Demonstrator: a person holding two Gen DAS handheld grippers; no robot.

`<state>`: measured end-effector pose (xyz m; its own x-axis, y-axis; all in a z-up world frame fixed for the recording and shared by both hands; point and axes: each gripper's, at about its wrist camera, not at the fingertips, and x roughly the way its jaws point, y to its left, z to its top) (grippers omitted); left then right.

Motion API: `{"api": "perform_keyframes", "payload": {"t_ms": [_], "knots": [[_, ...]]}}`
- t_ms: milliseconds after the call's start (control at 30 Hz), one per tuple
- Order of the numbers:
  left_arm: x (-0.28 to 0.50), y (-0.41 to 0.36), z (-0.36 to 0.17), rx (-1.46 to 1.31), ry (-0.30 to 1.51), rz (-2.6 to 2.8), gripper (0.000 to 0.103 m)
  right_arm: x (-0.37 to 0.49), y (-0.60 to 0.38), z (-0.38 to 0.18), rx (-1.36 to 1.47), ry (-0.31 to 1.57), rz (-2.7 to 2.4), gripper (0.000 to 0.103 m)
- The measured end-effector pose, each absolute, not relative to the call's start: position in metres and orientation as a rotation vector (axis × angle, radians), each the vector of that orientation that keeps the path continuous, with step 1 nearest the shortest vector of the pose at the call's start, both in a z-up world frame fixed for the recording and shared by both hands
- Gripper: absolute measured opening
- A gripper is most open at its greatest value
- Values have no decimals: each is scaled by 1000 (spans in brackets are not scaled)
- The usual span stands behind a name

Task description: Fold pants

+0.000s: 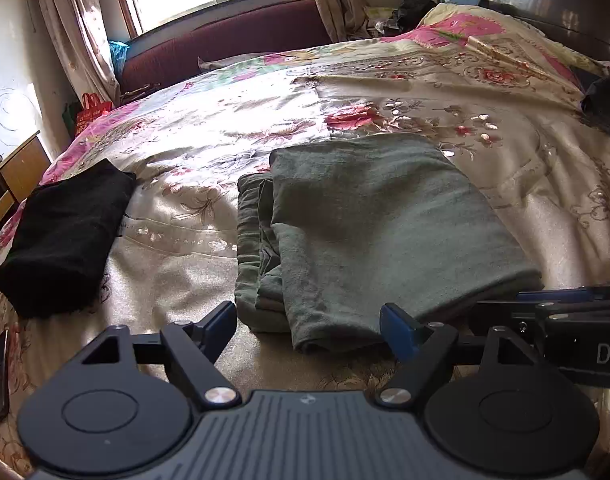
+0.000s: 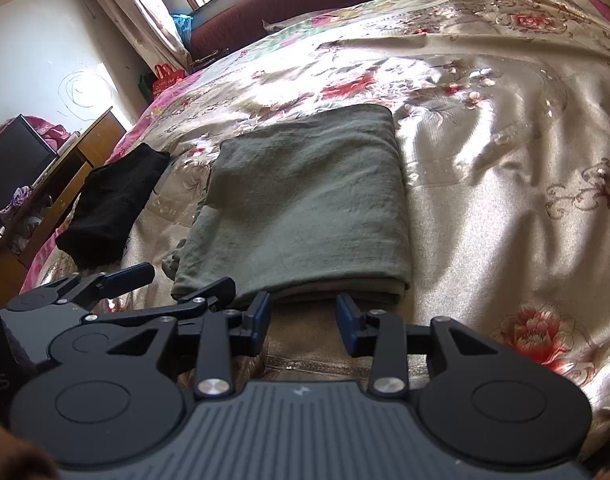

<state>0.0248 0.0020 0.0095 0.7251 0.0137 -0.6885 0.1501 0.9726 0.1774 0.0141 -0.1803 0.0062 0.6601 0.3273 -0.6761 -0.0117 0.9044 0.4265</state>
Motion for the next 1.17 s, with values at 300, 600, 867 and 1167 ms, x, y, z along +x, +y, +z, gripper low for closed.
{"api": "perform_keyframes", "payload": {"t_ms": [300,600,867,1167], "knots": [[23,4,8,208,774,-71,93,8,-178,1,414,845,199,38],[21,2,8,223,763,-58,94,6,-178,-1,422,841,199,38],[19,0,7,235,756,-48,95,7,-178,-2,424,841,200,38],[19,-1,6,248,754,-44,95,6,-179,-4,430,840,201,38]]}}
